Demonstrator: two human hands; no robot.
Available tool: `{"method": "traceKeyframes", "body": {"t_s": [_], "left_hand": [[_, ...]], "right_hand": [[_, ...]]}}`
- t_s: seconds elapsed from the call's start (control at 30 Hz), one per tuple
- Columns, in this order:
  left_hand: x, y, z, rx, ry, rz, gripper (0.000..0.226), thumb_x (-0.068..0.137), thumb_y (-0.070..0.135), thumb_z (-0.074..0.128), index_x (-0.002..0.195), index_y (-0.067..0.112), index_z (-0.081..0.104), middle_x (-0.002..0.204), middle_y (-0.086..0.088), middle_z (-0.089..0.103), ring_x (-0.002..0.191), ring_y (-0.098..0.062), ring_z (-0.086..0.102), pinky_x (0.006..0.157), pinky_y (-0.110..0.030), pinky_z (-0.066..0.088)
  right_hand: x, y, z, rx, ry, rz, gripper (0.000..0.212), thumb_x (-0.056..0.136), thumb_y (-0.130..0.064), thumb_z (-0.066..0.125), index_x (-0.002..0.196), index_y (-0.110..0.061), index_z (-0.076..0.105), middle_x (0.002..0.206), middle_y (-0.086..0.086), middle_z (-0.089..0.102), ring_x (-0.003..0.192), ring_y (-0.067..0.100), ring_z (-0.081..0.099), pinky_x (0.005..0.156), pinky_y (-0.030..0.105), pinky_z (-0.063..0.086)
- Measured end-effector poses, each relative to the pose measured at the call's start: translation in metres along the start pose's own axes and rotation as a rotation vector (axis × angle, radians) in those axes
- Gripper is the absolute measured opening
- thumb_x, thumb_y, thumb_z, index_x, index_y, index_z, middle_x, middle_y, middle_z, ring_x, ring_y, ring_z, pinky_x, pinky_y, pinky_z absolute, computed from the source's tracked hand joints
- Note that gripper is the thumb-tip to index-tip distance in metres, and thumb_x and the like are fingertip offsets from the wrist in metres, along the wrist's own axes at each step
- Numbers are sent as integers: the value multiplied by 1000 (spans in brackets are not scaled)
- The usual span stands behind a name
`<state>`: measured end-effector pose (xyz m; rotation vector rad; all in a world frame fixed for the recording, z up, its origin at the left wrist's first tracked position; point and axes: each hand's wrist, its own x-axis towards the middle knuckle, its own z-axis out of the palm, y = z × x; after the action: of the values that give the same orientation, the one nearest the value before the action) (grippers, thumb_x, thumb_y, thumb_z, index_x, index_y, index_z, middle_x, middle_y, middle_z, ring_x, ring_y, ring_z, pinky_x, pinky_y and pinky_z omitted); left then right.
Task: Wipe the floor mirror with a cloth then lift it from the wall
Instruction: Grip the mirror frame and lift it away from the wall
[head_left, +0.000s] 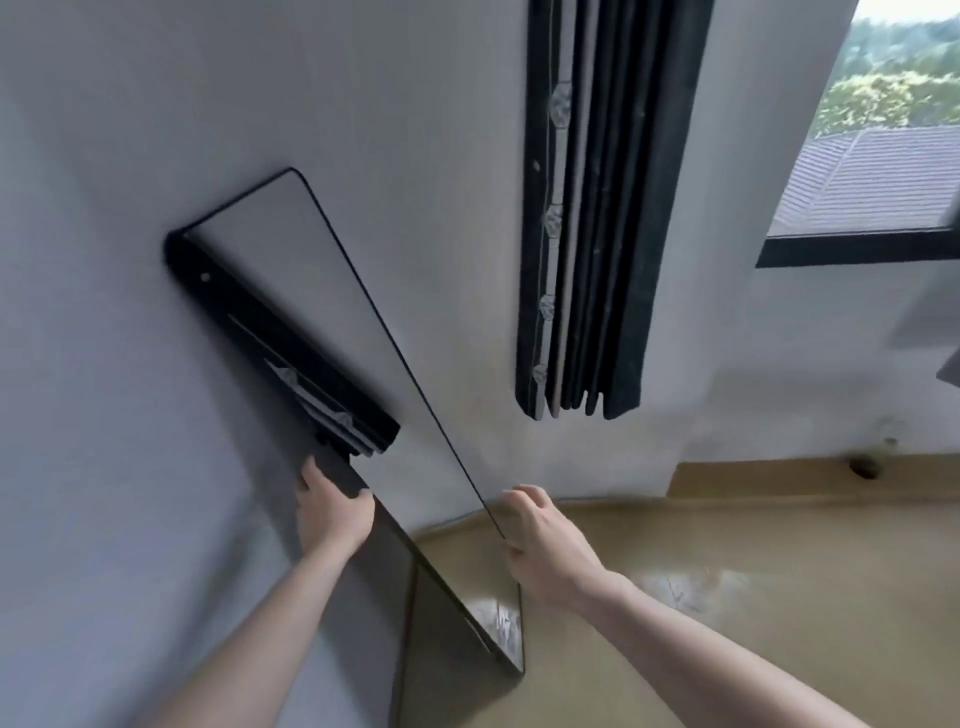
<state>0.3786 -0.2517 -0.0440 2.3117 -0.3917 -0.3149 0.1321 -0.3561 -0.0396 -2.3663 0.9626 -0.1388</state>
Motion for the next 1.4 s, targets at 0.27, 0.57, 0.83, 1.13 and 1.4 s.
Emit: {"method": "traceKeyframes", "body": {"t_s": [0.27,0.57,0.83,1.13,1.4], "left_hand": [[78,35,-41,-343,168,199,55,93,16,67,144,9,47,136,-14,62,127,-34,58,107,-43,48],[82,57,-68,-539,76,422,46,96,5,62,138,20,54,116,15,72,110,5,65,93,-11,49],[49,81,-59,-466,-138,605,34,93,16,72,123,29,65,108,20,74,105,2,68,95,-22,53],[7,155,-18,-331,-321,786,91,94,34,71,159,52,11,159,35,29,122,30,39,100,2,34],[-8,214,10,-180,-521,1022,113,80,62,77,160,50,-1,166,33,7,148,8,27,120,-20,30]], "right_hand": [[96,-109,-30,115,135,-195,60,98,-24,57,153,-31,34,158,-13,28,131,20,54,103,31,47],[130,-143,-78,293,346,-300,56,98,-22,64,147,-37,41,145,-22,38,128,-2,49,101,30,52],[122,-167,-144,363,513,-466,54,97,-30,66,146,-35,45,147,-23,44,129,-3,52,101,32,55],[111,-165,-201,253,544,-512,85,85,-63,66,158,-41,31,152,-27,38,135,0,47,109,36,49],[105,-114,-249,265,790,-426,55,89,-11,69,141,-27,63,124,-19,68,110,2,67,94,25,58]]}}
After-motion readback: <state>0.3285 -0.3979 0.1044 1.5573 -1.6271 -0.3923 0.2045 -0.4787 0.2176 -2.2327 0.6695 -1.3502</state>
